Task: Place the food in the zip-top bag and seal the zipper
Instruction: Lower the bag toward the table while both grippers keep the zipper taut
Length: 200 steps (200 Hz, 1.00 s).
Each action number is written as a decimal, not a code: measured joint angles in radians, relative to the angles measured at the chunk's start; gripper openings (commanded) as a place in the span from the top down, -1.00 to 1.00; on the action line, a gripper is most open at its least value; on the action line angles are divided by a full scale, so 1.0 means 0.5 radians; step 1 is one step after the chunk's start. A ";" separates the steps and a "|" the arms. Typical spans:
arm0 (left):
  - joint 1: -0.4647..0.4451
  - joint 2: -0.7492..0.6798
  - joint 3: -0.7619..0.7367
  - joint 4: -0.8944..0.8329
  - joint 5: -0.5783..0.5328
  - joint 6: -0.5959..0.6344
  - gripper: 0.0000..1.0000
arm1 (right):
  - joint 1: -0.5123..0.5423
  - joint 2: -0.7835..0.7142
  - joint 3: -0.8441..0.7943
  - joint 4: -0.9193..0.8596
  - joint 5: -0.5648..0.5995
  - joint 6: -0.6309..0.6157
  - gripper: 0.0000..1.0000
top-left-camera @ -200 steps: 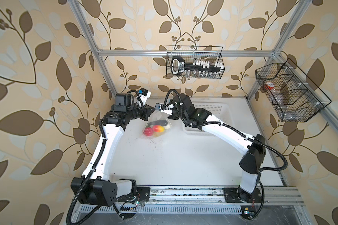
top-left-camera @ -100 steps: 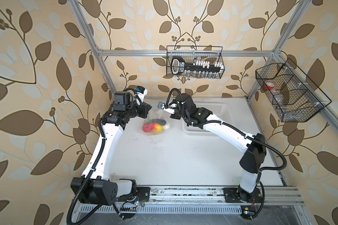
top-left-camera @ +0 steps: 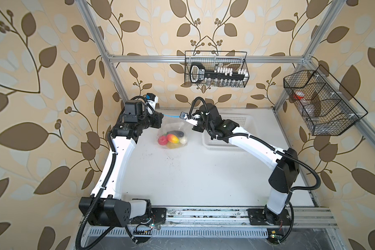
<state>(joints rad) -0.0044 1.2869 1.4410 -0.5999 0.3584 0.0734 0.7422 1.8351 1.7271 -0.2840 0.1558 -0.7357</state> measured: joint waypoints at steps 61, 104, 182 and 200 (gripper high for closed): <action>0.066 0.021 0.072 -0.003 -0.060 -0.009 1.00 | -0.072 -0.079 -0.049 -0.006 -0.001 0.027 0.89; 0.091 0.024 0.072 -0.002 -0.076 -0.015 1.00 | -0.090 -0.105 -0.082 -0.023 0.002 0.043 0.89; 0.091 0.024 0.073 -0.003 -0.111 -0.041 1.00 | -0.113 -0.213 -0.166 -0.037 0.002 0.104 0.90; 0.092 0.024 0.076 -0.003 -0.113 -0.041 1.00 | -0.114 -0.216 -0.169 -0.038 0.005 0.122 0.90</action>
<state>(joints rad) 0.0414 1.2987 1.4788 -0.6014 0.3019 0.0528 0.6849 1.7271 1.6428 -0.3031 0.1585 -0.6746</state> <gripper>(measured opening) 0.049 0.064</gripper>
